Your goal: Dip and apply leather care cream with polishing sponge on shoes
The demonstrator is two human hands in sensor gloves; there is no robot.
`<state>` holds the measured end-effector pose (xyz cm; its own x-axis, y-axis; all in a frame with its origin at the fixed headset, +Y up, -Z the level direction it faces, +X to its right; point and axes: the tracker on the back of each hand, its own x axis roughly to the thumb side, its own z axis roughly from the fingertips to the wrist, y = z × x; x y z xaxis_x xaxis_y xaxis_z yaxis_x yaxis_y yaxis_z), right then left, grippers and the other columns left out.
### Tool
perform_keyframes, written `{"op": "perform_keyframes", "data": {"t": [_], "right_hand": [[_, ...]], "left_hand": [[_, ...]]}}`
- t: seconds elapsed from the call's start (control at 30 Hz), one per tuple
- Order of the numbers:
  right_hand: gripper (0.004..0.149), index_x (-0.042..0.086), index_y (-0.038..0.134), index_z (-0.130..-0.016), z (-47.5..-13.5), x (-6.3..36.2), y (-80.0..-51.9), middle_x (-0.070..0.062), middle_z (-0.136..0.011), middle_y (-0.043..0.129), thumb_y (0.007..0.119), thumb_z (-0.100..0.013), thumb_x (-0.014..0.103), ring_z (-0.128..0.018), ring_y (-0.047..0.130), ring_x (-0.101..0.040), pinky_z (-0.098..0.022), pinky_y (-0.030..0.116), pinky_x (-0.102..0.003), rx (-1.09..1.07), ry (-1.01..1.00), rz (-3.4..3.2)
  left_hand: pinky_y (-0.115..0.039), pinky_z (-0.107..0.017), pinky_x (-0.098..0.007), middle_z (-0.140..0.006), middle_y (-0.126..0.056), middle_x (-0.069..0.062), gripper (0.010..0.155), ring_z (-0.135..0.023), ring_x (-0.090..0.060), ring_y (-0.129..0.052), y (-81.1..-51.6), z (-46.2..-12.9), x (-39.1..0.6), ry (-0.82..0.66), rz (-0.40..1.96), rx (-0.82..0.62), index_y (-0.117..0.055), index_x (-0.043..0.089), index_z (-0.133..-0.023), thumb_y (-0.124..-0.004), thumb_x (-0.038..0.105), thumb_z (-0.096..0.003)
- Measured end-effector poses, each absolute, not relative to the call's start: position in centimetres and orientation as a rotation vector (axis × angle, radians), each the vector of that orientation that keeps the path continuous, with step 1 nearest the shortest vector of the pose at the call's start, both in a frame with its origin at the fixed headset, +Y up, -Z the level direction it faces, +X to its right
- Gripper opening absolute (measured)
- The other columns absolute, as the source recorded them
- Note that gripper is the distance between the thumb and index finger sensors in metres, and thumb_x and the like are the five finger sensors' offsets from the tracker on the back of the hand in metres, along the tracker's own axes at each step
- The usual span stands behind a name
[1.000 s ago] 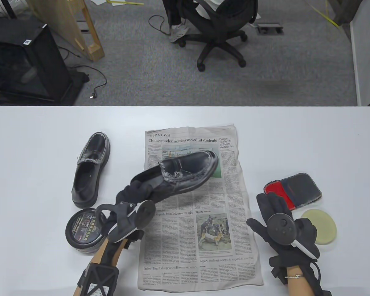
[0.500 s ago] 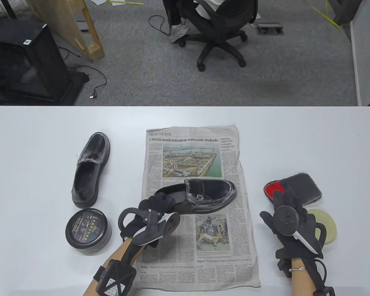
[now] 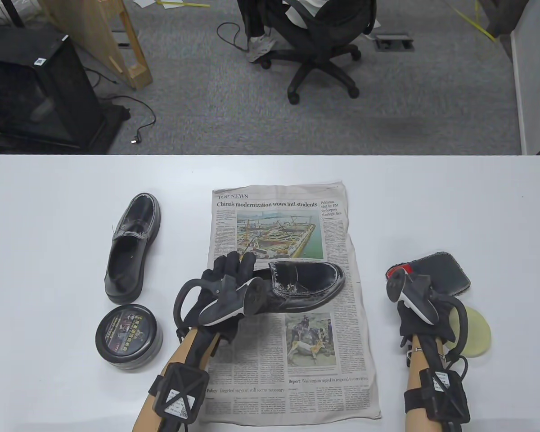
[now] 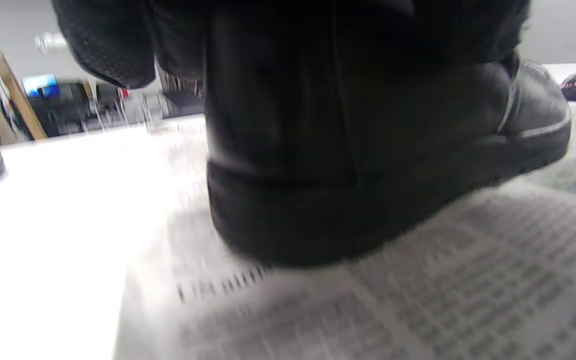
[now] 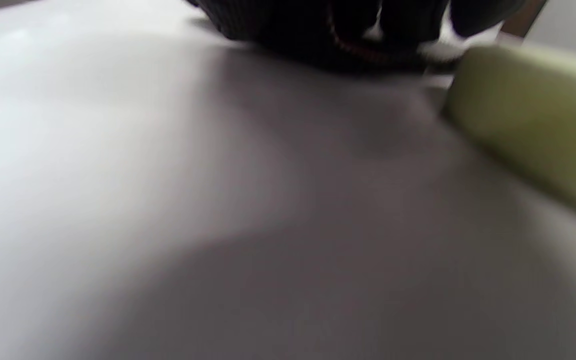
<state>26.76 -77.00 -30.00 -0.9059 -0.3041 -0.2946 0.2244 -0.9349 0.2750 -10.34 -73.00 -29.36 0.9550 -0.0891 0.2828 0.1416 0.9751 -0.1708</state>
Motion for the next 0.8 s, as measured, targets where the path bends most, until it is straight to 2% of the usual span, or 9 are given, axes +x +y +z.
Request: {"op": "perform_keyframes", "data": {"t": [0.07, 0.13, 0.2, 0.27, 0.43, 0.53, 0.63, 0.8], "right_hand": [[0.053, 0.02, 0.053, -0.112, -29.8, 26.5, -75.8, -0.01, -0.114, 0.063, 0.055, -0.063, 0.04, -0.101, 0.071, -0.037, -0.073, 0.062, -0.054, 0.458, -0.315, -2.879], [0.053, 0.017, 0.053, -0.112, -29.3, 25.7, -74.5, -0.013, -0.113, 0.063, 0.055, -0.064, 0.039, -0.1, 0.071, -0.038, -0.072, 0.062, -0.053, 0.368, -0.206, -3.062], [0.054, 0.015, 0.053, -0.112, -28.3, 23.6, -72.9, -0.014, -0.113, 0.061, 0.055, -0.064, 0.039, -0.102, 0.068, -0.039, -0.073, 0.061, -0.052, 0.144, -0.053, -3.271], [0.054, 0.016, 0.053, -0.112, -27.6, 21.2, -71.9, -0.014, -0.114, 0.059, 0.055, -0.064, 0.039, -0.103, 0.065, -0.04, -0.074, 0.059, -0.053, -0.071, 0.005, -3.395], [0.053, 0.019, 0.055, -0.111, -27.3, 12.6, -71.5, -0.01, -0.119, 0.052, 0.055, -0.064, 0.042, -0.111, 0.048, -0.042, -0.075, 0.05, -0.061, -0.61, -0.112, -3.408], [0.053, 0.02, 0.053, -0.111, -27.8, 8.7, -72.4, -0.01, -0.122, 0.043, 0.053, -0.064, 0.044, -0.113, 0.04, -0.043, -0.076, 0.045, -0.063, -0.782, -0.245, -3.421], [0.055, 0.027, 0.044, -0.115, -29.4, 6.2, -73.4, -0.008, -0.124, 0.035, 0.051, -0.063, 0.047, -0.114, 0.032, -0.043, -0.077, 0.037, -0.065, -0.775, -0.197, -3.46], [0.063, 0.026, 0.036, -0.117, -31.6, 6.5, -74.1, -0.009, -0.124, 0.038, 0.044, -0.062, 0.054, -0.114, 0.038, -0.041, -0.077, 0.038, -0.064, -0.523, -0.226, -3.369]], "left_hand": [[-0.071, -0.073, -0.057, -0.121, -0.061, -0.018, 0.099, -0.106, -0.041, -0.07, -73.2, -29.6, -10.8, -0.269, -0.063, -0.163, -0.041, 0.019, -0.12, -0.073, 0.07, -0.0423], [-0.075, -0.073, -0.051, -0.116, -0.07, -0.011, 0.096, -0.102, -0.033, -0.078, -73.4, -29.9, -11.1, -0.279, -0.024, -0.168, -0.048, 0.022, -0.118, -0.076, 0.069, -0.0397], [-0.075, -0.074, -0.047, -0.114, -0.073, -0.008, 0.095, -0.099, -0.029, -0.081, -73.5, -30.1, -11.5, -0.267, -0.005, -0.142, -0.051, 0.024, -0.116, -0.078, 0.069, -0.0374], [-0.075, -0.074, -0.045, -0.112, -0.075, -0.006, 0.093, -0.099, -0.027, -0.082, -73.8, -30.2, -11.5, -0.255, 0.008, -0.127, -0.054, 0.025, -0.114, -0.079, 0.069, -0.036], [-0.078, -0.073, -0.041, -0.111, -0.075, 0.0, 0.093, -0.098, -0.022, -0.083, -74.2, -30.2, -11.8, -0.259, 0.007, -0.101, -0.056, 0.028, -0.111, -0.083, 0.067, -0.0314], [-0.078, -0.074, -0.039, -0.112, -0.074, 0.003, 0.093, -0.099, -0.02, -0.083, -74.3, -30.2, -11.7, -0.271, -0.024, -0.094, -0.055, 0.03, -0.111, -0.085, 0.066, -0.0299], [-0.078, -0.074, -0.038, -0.111, -0.074, 0.004, 0.092, -0.099, -0.019, -0.083, -74.5, -30.2, -11.8, -0.284, -0.019, -0.086, -0.055, 0.031, -0.11, -0.085, 0.065, -0.0293], [-0.079, -0.073, -0.038, -0.111, -0.075, 0.003, 0.092, -0.097, -0.019, -0.085, -74.6, -30.3, -11.9, -0.273, -0.015, -0.094, -0.055, 0.031, -0.11, -0.085, 0.065, -0.0289]]}}
